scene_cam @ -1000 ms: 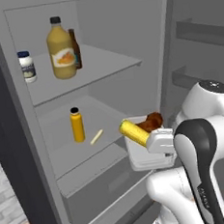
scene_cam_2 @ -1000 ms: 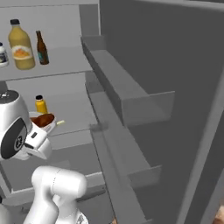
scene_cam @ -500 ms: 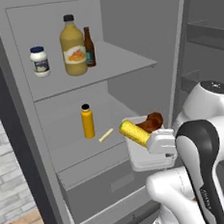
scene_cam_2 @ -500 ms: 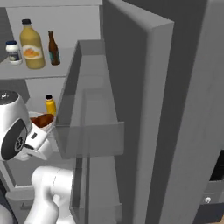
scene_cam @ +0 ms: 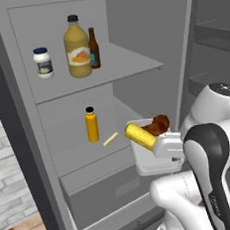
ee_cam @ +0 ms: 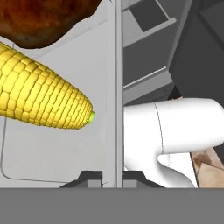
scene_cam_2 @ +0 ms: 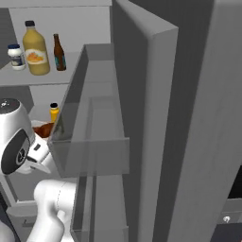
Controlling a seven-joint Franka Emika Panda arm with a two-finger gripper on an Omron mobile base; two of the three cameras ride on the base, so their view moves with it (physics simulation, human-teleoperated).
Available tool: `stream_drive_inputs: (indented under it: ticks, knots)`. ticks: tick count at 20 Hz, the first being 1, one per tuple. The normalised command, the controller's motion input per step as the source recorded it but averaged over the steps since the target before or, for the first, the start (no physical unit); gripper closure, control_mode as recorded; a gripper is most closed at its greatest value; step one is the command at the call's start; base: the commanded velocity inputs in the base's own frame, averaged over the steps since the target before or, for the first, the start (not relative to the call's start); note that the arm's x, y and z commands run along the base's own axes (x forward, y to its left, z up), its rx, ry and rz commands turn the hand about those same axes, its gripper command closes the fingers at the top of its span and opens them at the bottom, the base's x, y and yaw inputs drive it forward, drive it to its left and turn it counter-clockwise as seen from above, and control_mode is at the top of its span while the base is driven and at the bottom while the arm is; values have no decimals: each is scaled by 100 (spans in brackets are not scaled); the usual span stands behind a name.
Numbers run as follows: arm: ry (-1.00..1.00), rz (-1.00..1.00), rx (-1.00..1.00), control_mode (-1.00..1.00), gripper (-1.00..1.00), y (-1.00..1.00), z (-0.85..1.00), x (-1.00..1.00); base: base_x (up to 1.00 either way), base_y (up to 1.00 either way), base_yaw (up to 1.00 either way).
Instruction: Place the tupperware on the top shelf of the fridge. Make space for the tupperware among the existing items by rearranging them on the shelves if needed. Close the fridge door when finished.
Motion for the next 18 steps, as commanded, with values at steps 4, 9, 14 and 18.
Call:
stream_drive_inputs:
  ticks: [4, 9, 14, 18]
  knots:
    - [-20, -18, 0, -100, 100, -55, 61, -5, 0, 0, 0]
    - [-21, -5, -1, -100, 100, -34, 62, 24, 0, 0, 0]
    - [-11, 2, -6, -100, 100, -9, 64, 50, 0, 0, 0]
    - [0, 14, -18, -100, 100, 5, 16, 26, 0, 0, 0]
